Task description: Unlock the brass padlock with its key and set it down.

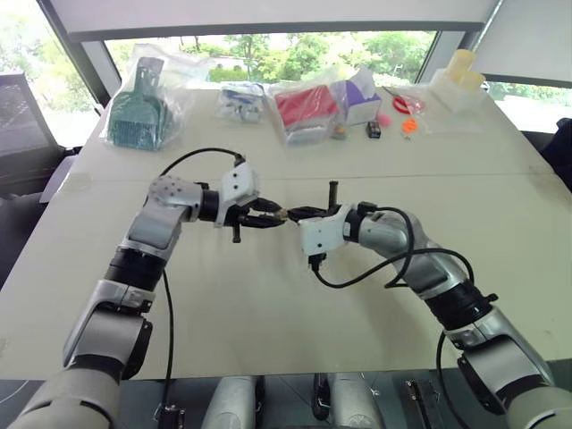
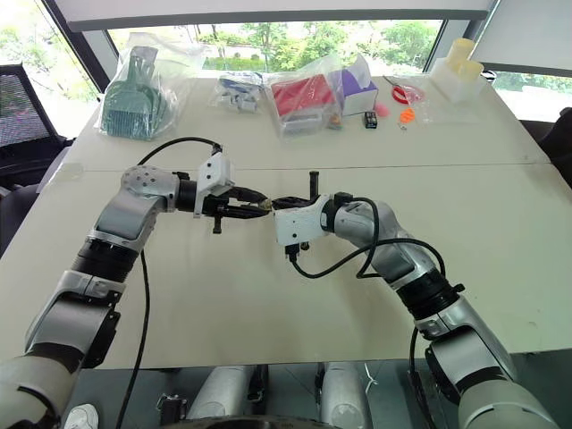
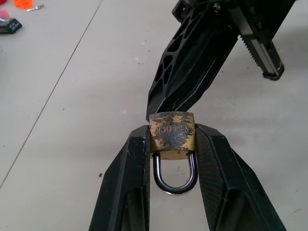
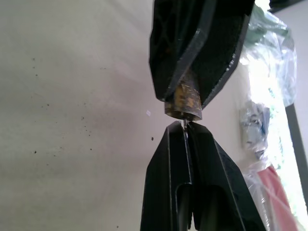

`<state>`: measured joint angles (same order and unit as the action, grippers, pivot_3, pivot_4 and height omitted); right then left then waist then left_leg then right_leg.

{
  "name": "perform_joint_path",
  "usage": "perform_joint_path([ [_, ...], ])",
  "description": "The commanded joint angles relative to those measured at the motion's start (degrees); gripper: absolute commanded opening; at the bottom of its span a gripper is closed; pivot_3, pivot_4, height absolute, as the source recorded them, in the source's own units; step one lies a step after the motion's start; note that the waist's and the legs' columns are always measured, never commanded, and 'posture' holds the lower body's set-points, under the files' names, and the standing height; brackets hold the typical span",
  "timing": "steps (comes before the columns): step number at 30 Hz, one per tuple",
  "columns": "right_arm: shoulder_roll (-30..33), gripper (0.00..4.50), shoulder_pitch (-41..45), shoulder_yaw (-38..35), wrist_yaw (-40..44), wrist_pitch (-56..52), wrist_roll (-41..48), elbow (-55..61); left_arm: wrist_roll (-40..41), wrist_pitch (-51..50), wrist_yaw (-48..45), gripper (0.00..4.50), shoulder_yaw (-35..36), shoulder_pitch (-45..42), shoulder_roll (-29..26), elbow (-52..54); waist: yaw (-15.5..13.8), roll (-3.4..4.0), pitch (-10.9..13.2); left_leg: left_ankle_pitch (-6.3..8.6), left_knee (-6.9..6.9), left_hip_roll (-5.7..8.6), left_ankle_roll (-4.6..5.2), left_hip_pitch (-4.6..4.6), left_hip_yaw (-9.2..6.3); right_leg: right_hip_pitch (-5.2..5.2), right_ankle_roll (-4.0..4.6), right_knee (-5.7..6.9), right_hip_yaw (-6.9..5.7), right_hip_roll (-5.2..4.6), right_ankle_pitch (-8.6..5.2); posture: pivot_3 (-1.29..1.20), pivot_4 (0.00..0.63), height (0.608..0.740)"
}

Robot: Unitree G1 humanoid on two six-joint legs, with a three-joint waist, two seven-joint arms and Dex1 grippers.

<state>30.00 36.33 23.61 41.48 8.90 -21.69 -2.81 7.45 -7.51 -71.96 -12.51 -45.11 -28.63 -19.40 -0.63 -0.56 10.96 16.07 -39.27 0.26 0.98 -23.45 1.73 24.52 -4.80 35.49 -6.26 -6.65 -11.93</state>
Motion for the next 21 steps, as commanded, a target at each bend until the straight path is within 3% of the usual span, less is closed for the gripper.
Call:
perform_joint_path([
  [1, -1.4, 0.04, 1.3, -1.0, 7.2, -5.9, 6.2, 3.6, -2.7, 9.2, 2.0, 0.75, -0.5, -0.9, 0.3, 0.5, 0.0, 0.0, 0.0, 0.0, 0.0, 0.0, 0.0, 0.0, 0.0, 0.0, 0.0, -0.01, 0.0, 0.0, 0.0, 0.0, 0.15, 0.74],
  [8, -3.5, 0.04, 4.2, -0.9, 19.4, -23.6, 14.8, 6.3, -8.2, 27.4, 4.2, 0.75, -2.0, -3.5, 0.7, -5.1, 0.0, 0.01, 0.0, 0.0, 0.0, 0.0, 0.0, 0.01, 0.0, 0.0, 0.01, 0.0, 0.0, 0.0, 0.01, 0.0, 0.15, 0.74],
  [10, -4.2, 0.04, 5.7, -1.0, 16.6, -21.2, 12.4, 4.7, -7.5, 27.3, 3.6, 0.75, -1.6, -3.7, 1.1, -5.8, 0.0, 0.01, 0.0, 0.0, 0.0, 0.0, 0.0, 0.01, 0.01, 0.0, 0.01, 0.01, -0.01, 0.0, 0.01, 0.0, 0.15, 0.74],
  [15, -0.5, 0.04, 7.6, 0.8, 4.1, -1.6, 0.4, -1.6, -1.5, 15.6, 1.0, 0.75, 1.3, -3.6, 2.1, -5.4, 0.0, 0.01, 0.0, 0.0, 0.0, 0.01, 0.0, 0.01, 0.02, 0.02, 0.0, 0.04, -0.01, 0.0, 0.0, 0.0, 0.15, 0.74],
  [18, 1.7, 0.95, 5.8, 0.7, -0.7, 6.9, -2.8, -2.7, 1.2, 8.0, -2.4, 0.75, 2.0, -3.6, 1.0, -4.9, 0.0, 0.01, 0.0, 0.0, 0.0, 0.02, 0.0, 0.0, 0.03, 0.02, -0.01, 0.04, -0.01, -0.01, 0.0, 0.0, 0.15, 0.74],
  [20, 2.8, 1.85, 4.5, 0.4, -3.0, 10.7, -4.3, -2.7, 1.6, 5.5, -3.9, 0.75, 2.0, -3.8, 0.2, -5.2, 0.1, 0.01, 0.0, 0.0, 0.0, 0.02, 0.0, 0.0, 0.07, 0.02, -0.01, 0.04, 0.01, -0.01, 0.0, 0.0, 0.15, 0.74],
  [21, 3.0, 2.52, 4.2, 0.2, -3.8, 12.0, -4.7, -2.7, 1.5, 5.1, -3.9, 0.75, 2.0, -4.0, 0.1, -5.4, 0.2, 0.01, 0.0, 0.0, 0.0, 0.02, 0.0, 0.0, 0.08, 0.02, -0.01, 0.04, 0.01, -0.01, 0.0, 0.0, 0.15, 0.74],
])
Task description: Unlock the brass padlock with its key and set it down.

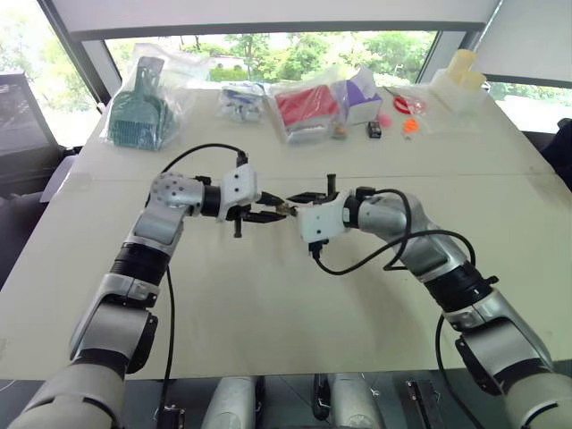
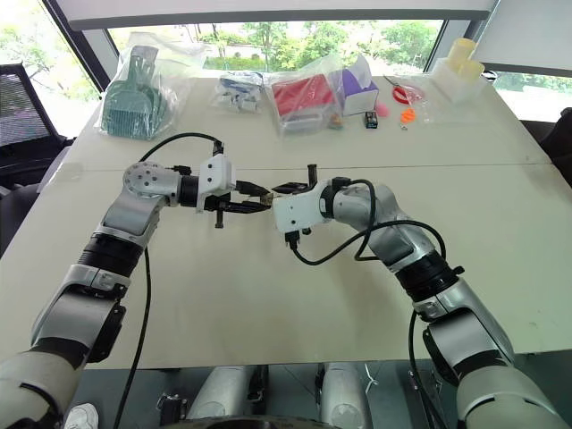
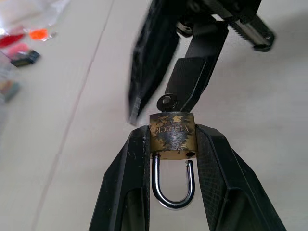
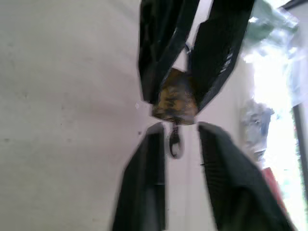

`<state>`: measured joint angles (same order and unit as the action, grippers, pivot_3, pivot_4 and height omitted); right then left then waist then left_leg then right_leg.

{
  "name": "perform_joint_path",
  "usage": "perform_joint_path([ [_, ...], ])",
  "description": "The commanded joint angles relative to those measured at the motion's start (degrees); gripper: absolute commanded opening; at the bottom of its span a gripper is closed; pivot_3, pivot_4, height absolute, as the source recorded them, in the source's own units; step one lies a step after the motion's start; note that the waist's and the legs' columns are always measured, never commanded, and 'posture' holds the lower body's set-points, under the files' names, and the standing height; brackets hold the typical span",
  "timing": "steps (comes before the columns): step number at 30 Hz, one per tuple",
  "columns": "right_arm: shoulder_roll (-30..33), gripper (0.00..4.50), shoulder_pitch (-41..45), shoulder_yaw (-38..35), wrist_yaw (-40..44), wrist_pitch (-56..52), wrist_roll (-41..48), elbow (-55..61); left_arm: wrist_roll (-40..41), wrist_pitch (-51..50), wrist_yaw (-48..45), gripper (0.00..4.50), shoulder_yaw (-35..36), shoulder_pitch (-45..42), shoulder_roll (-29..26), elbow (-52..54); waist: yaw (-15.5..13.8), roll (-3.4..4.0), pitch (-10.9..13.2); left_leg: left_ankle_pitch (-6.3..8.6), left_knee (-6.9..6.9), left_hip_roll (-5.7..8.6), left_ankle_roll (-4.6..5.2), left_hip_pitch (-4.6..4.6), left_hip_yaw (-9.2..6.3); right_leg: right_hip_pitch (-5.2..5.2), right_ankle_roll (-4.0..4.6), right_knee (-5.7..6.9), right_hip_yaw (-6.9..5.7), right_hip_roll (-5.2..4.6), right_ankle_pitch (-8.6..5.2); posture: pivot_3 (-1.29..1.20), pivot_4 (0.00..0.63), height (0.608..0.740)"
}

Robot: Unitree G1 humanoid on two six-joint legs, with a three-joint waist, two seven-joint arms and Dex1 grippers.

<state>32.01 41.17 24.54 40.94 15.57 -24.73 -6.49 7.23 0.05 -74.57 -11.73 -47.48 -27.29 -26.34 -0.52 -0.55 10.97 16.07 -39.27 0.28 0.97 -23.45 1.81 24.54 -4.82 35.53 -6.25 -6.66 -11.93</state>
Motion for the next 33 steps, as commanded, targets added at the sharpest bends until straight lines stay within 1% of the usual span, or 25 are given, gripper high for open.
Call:
perform_joint_path([
  [1, 1.0, 3.04, -1.0, -1.0, -3.6, 6.2, -1.4, 1.1, 1.7, -2.9, -1.3, 0.75, 1.3, -1.8, -1.2, 1.3, 0.1, 0.0, 0.0, 0.0, 0.0, 0.0, 0.0, 0.0, 0.03, 0.0, 0.0, 0.0, 0.0, 0.0, 0.0, 0.0, 0.15, 0.74],
  [2, 0.9, 3.46, -1.3, -1.3, -3.9, 7.0, -1.1, 1.3, 1.8, -3.2, -1.4, 0.75, 1.4, -2.0, -1.2, 1.1, 0.1, 0.0, 0.0, 0.0, 0.0, -0.01, -0.01, 0.0, 0.04, 0.0, 0.0, 0.01, 0.0, 0.01, 0.0, 0.0, 0.15, 0.74],
  [15, -1.4, 3.46, 0.9, -1.5, -9.0, 12.4, -3.4, -1.3, 4.8, -8.1, -3.5, 0.75, 2.0, -3.7, -0.8, 1.0, 0.2, 0.0, 0.0, -0.01, 0.0, -0.02, -0.02, 0.04, -0.02, 0.0, 0.01, 0.05, 0.02, 0.01, 0.0, 0.0, 0.15, 0.74],
  [16, -1.5, 2.93, 1.0, -1.5, -9.3, 12.8, -3.7, -1.5, 5.0, -8.5, -3.7, 0.75, 2.0, -3.6, -0.9, 1.3, 0.2, 0.0, 0.0, -0.01, 0.0, -0.02, -0.02, 0.04, -0.02, 0.0, 0.01, 0.05, 0.03, 0.01, 0.0, 0.0, 0.15, 0.74],
  [17, -1.5, 2.65, 1.1, -1.5, -9.5, 13.1, -3.9, -1.7, 5.2, -9.0, -4.0, 0.75, 1.9, -3.5, -1.0, 1.6, 0.2, 0.0, 0.0, -0.01, 0.0, -0.01, -0.02, 0.03, -0.02, 0.0, 0.01, 0.06, 0.03, 0.01, 0.0, 0.0, 0.15, 0.74],
  [20, -1.6, 1.1, 1.5, -1.5, -10.1, 14.3, -4.5, -2.5, 6.0, -10.8, -4.7, 0.75, 2.0, -3.0, -1.4, 2.4, 0.3, 0.0, 0.0, -0.01, 0.0, -0.02, -0.02, 0.04, -0.02, 0.0, 0.01, 0.05, 0.03, 0.01, 0.0, 0.0, 0.15, 0.74],
  [22, -1.4, 0.18, 1.8, -1.4, -10.3, 15.4, -5.3, -3.0, 6.2, -11.5, -5.2, 0.75, 2.0, -2.7, -1.7, 2.8, 0.3, 0.0, 0.0, -0.01, 0.0, -0.02, -0.02, 0.04, -0.02, 0.0, 0.01, 0.06, 0.04, 0.01, 0.0, 0.0, 0.15, 0.74],
  [25, -1.5, 0.1, 1.6, -1.6, -10.5, 16.6, -5.7, -3.3, 6.8, -12.9, -5.6, 0.75, 2.2, -2.7, -2.0, 3.2, 0.3, 0.0, 0.0, -0.01, 0.0, -0.02, -0.02, 0.04, -0.03, 0.0, 0.01, 0.06, 0.04, 0.01, 0.0, 0.0, 0.15, 0.74],
  [31, -1.8, 0.06, 1.3, -1.9, -10.3, 16.2, -5.8, -3.2, 6.5, -13.3, -4.5, 0.75, 2.1, -2.7, -2.0, 3.2, 0.3, 0.0, 0.0, -0.02, 0.0, -0.02, -0.02, 0.04, -0.02, 0.0, 0.01, 0.06, 0.04, 0.01, 0.0, 0.0, 0.15, 0.74],
  [32, -1.8, 0.06, 1.2, -2.0, -10.2, 15.8, -5.8, -3.1, 6.9, -14.0, -4.9, 1.55, 2.3, -2.7, -2.1, 3.4, 0.3, 0.0, 0.0, -0.01, 0.0, -0.02, -0.02, 0.04, -0.02, 0.0, 0.01, 0.06, 0.05, 0.01, 0.0, 0.0, 0.15, 0.74],
  [33, -1.9, 0.06, 1.2, -2.1, -10.1, 15.7, -5.8, -3.1, 7.4, -14.6, -5.2, 1.85, 2.4, -2.6, -2.3, 3.7, 0.3, 0.0, 0.0, -0.01, 0.0, -0.02, -0.02, 0.04, -0.02, 0.0, 0.01, 0.06, 0.04, 0.01, 0.0, 0.0, 0.15, 0.74],
])
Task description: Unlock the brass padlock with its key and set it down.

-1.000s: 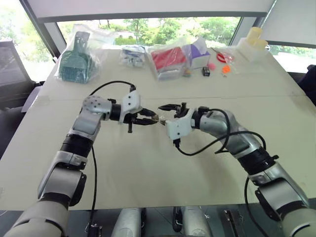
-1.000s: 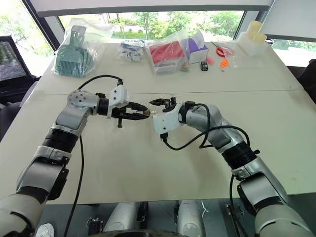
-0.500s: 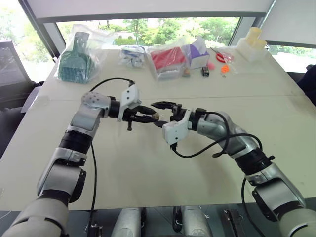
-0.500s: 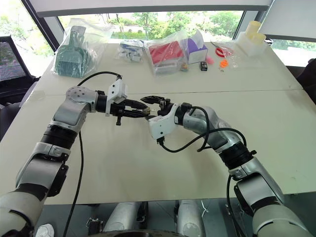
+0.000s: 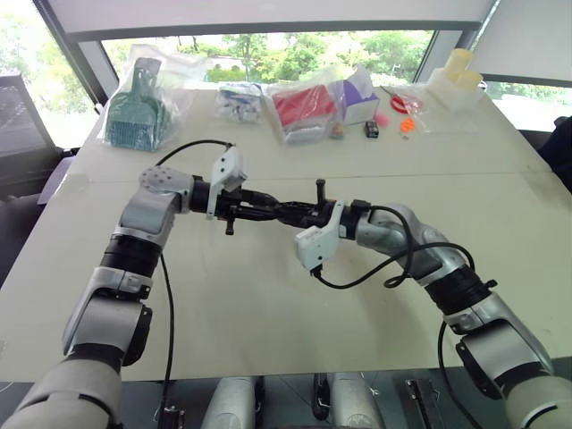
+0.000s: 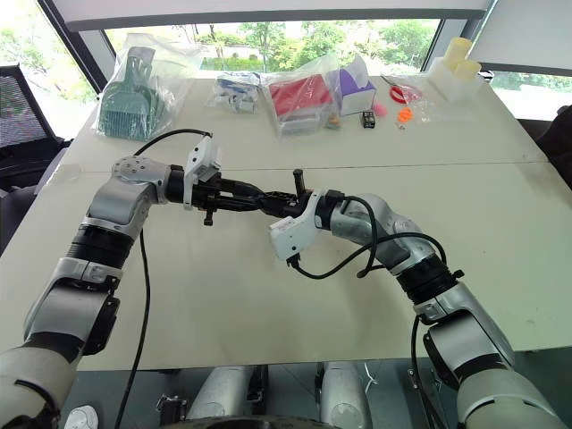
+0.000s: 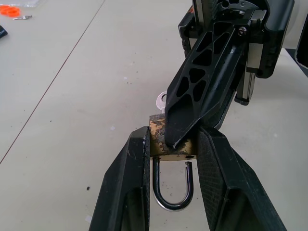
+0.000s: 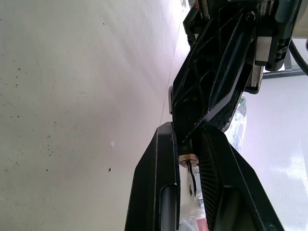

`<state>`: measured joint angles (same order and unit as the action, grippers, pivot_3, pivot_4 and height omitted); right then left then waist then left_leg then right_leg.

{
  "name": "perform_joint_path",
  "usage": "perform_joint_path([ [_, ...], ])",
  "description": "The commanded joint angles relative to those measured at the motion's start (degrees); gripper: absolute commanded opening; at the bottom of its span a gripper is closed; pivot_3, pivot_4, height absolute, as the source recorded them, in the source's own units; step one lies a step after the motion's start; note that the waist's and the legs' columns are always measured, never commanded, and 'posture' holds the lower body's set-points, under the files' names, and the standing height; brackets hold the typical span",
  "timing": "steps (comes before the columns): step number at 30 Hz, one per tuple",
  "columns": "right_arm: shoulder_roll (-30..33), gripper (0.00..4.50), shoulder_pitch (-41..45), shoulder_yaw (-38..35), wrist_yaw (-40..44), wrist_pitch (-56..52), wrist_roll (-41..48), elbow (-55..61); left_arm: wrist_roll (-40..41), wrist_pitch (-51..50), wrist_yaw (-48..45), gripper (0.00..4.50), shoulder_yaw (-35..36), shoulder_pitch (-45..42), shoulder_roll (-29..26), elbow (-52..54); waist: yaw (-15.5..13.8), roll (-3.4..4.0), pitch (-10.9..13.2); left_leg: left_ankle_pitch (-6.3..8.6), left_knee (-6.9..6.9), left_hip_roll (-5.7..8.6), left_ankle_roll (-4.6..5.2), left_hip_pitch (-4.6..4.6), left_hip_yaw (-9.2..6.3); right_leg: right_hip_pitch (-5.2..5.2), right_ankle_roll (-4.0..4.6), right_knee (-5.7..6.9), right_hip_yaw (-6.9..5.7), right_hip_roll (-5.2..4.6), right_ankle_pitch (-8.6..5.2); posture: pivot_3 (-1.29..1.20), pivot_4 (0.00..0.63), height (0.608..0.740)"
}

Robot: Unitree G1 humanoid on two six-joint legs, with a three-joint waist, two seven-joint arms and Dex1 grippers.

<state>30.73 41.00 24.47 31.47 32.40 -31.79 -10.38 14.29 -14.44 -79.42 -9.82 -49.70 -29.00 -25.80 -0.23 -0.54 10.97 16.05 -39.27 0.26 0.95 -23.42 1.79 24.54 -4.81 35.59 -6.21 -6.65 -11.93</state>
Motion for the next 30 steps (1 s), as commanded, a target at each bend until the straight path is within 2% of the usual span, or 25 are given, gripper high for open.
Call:
perform_joint_path([
  [1, -0.6, 0.06, 1.3, -2.1, -0.6, -1.4, 1.3, 0.9, 0.9, -1.0, -0.7, 2.22, 0.7, -0.3, -0.8, 3.8, 0.0, 0.0, 0.0, 0.0, 0.0, 0.0, 0.0, 0.0, 0.0, 0.0, 0.0, 0.0, 0.0, 0.0, 0.0, 0.0, 0.15, 0.74],
  [6, -0.2, 0.06, 0.8, -2.6, -0.5, -2.2, 1.6, 1.2, 3.0, -4.6, -1.0, 4.47, 2.2, 0.9, -2.2, 7.8, 0.0, 0.0, 0.0, 0.0, 0.0, 0.0, 0.0, 0.0, 0.0, 0.0, 0.0, 0.0, 0.01, 0.0, 0.0, 0.0, 0.15, 0.74],
  [17, 0.0, 0.06, 0.4, -2.9, -0.5, -3.0, 2.5, 1.3, 2.7, -2.2, 5.7, 4.47, 6.0, 2.2, -3.9, 8.7, 0.1, 0.0, 0.0, 0.0, 0.0, -0.01, 0.0, 0.01, -0.01, 0.0, 0.01, 0.02, 0.02, 0.0, 0.0, 0.0, 0.15, 0.74],
  [18, 0.0, 0.06, 0.5, -2.8, -0.5, -3.0, 2.5, 1.2, 2.7, -1.9, 6.0, 3.91, 5.9, 2.2, -3.7, 8.7, 0.1, 0.0, 0.0, 0.0, 0.0, -0.01, 0.0, 0.01, -0.01, 0.0, 0.01, 0.02, 0.02, 0.0, 0.0, 0.0, 0.15, 0.74],
  [21, -0.2, 0.06, 0.9, -2.6, -0.5, -3.0, 2.6, 0.9, 2.2, -0.5, 7.0, 2.76, 5.3, 2.3, -3.2, 8.5, 0.1, 0.0, 0.0, 0.0, 0.0, -0.01, 0.0, 0.01, -0.01, 0.0, 0.0, 0.02, 0.02, 0.0, 0.0, 0.0, 0.15, 0.74],
  [26, -0.4, 0.06, 1.4, -2.7, -0.7, -3.2, 2.5, 0.7, 2.3, -0.4, 6.9, 0.33, 4.7, 3.2, -3.1, 9.5, 0.1, 0.0, 0.0, 0.0, 0.0, -0.01, -0.01, 0.01, 0.0, 0.0, 0.01, 0.02, 0.02, 0.0, 0.0, 0.0, 0.15, 0.74],
  [27, -0.4, 0.06, 1.3, -2.7, -0.7, -3.2, 2.5, 0.8, 2.2, -0.4, 7.0, 0.02, 4.6, 3.4, -3.1, 9.4, 0.2, 0.0, 0.0, 0.0, 0.0, -0.01, -0.01, 0.01, 0.0, 0.0, 0.01, 0.02, 0.02, 0.0, 0.0, 0.0, 0.15, 0.74],
  [30, -0.3, 0.06, 1.1, -2.7, -0.6, -3.4, 2.5, 1.0, 2.1, -0.4, 6.9, 0.02, 4.2, 4.1, -2.9, 9.8, 0.1, 0.0, 0.0, 0.0, 0.0, -0.01, -0.01, 0.01, 0.0, 0.0, 0.01, 0.02, 0.02, 0.0, 0.0, 0.0, 0.15, 0.74],
])
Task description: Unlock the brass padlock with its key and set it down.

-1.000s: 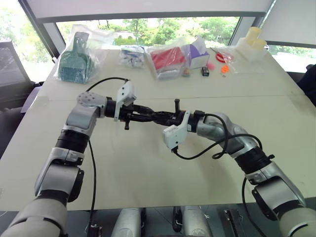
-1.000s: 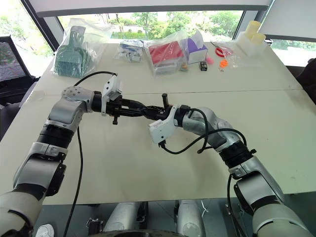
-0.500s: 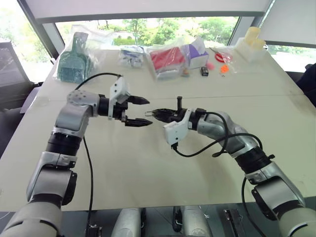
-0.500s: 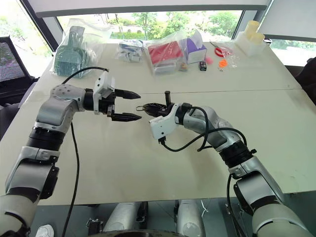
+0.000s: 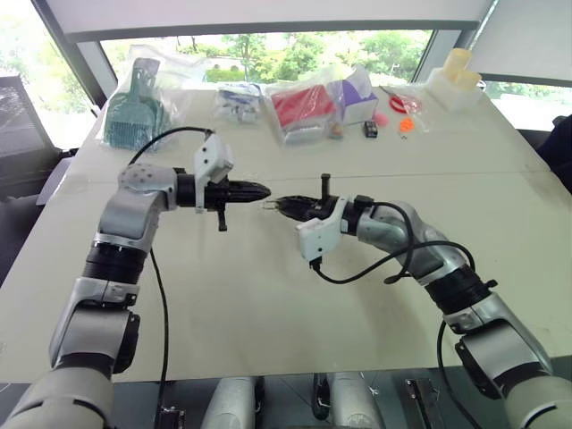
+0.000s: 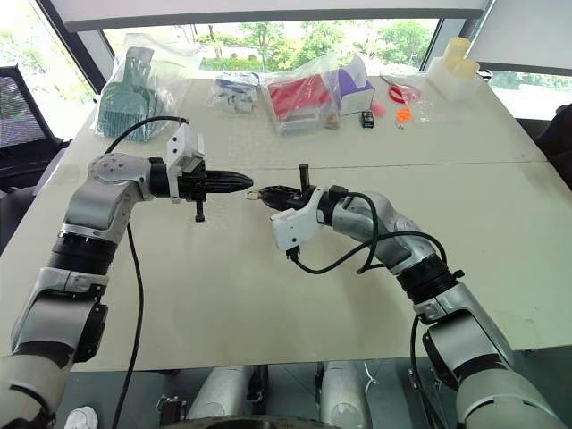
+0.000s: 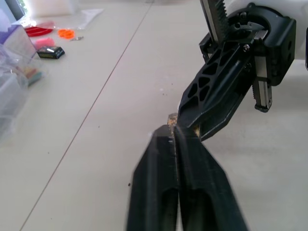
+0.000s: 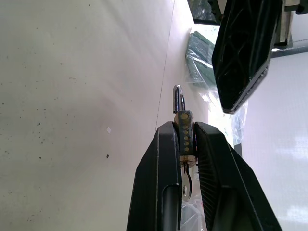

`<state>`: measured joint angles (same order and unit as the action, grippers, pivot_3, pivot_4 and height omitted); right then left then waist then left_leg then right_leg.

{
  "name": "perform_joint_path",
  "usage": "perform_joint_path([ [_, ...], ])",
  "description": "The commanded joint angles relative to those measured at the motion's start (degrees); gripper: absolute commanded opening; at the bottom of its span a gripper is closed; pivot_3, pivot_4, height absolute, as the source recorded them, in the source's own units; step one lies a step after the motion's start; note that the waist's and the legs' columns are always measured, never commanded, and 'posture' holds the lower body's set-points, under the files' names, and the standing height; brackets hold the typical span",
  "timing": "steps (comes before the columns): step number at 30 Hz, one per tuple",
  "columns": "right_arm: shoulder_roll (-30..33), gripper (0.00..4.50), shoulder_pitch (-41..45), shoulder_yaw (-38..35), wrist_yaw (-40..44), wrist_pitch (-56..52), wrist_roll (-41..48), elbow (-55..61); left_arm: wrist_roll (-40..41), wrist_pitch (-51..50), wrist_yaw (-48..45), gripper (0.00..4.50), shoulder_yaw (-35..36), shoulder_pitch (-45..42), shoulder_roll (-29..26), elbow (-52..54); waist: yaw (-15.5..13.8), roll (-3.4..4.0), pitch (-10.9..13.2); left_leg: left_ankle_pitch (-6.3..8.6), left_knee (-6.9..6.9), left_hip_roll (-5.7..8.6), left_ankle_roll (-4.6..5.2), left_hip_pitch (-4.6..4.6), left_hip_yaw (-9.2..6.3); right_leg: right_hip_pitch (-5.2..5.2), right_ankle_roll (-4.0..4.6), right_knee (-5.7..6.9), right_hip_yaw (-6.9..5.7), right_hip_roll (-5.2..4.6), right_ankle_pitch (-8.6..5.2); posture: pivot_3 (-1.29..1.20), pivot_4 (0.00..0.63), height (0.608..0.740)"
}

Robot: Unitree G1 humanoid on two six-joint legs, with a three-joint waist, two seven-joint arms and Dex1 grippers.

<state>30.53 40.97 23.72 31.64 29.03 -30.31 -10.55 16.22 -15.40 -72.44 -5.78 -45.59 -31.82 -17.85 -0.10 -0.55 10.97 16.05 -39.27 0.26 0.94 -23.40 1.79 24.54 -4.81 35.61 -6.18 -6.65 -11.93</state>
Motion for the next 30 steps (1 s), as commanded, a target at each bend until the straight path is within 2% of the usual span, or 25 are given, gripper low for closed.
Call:
perform_joint_path([
  [1, -0.2, 0.06, 1.2, -1.9, -0.8, -0.1, 1.0, 1.1, 0.1, 0.6, -0.4, 0.02, -0.2, 0.5, -0.2, 2.2, 0.0, 0.0, 0.0, 0.0, 0.0, 0.0, 0.0, 0.0, 0.0, 0.0, 0.0, 0.0, 0.0, 0.0, 0.0, 0.0, 0.15, 0.74],
  [7, -0.2, 0.06, 1.3, -1.9, -0.7, -0.3, 1.0, 1.1, -1.7, 1.2, -0.1, 0.02, -1.8, 3.0, -0.4, 2.7, -0.1, 0.0, 0.0, 0.0, 0.0, 0.0, 0.0, 0.0, 0.01, 0.0, 0.0, 0.0, 0.01, 0.0, 0.0, 0.0, 0.15, 0.74],
  [12, -0.3, 0.06, 1.6, -1.9, -0.8, -0.3, 1.0, 0.9, -4.6, 4.7, 2.1, 0.02, -2.7, 2.8, 0.7, -1.9, -0.1, 0.0, 0.0, 0.0, 0.0, 0.0, 0.0, 0.01, 0.01, 0.0, 0.0, 0.01, 0.01, 0.0, 0.0, 0.0, 0.15, 0.74],
  [17, -0.5, 0.06, 1.8, -1.8, -0.6, -0.4, 1.1, 0.9, -5.3, 7.9, 5.5, 0.02, -0.9, 0.2, 3.1, -7.9, -0.2, 0.0, 0.0, 0.0, 0.0, 0.0, 0.0, 0.01, 0.02, 0.0, 0.0, 0.02, 0.0, 0.0, 0.0, 0.0, 0.15, 0.74],
  [20, -0.5, 0.06, 1.6, -1.7, -0.5, -0.6, 1.1, 1.2, -3.0, 5.0, 5.6, 0.02, 0.6, -1.0, 4.0, -8.0, -0.2, 0.0, 0.0, 0.0, 0.0, 0.0, 0.0, 0.01, 0.02, 0.0, 0.0, 0.02, 0.0, 0.0, 0.0, 0.0, 0.15, 0.74],
  [30, -0.2, 0.06, 0.5, -1.6, -0.2, -1.1, 1.3, 0.8, -3.1, 3.7, 4.4, 0.02, 0.8, 1.5, 1.1, -6.0, 0.0, 0.0, 0.0, 0.0, 0.0, 0.0, 0.0, 0.02, 0.01, 0.0, 0.0, 0.04, 0.01, 0.0, 0.0, 0.0, 0.15, 0.74],
])
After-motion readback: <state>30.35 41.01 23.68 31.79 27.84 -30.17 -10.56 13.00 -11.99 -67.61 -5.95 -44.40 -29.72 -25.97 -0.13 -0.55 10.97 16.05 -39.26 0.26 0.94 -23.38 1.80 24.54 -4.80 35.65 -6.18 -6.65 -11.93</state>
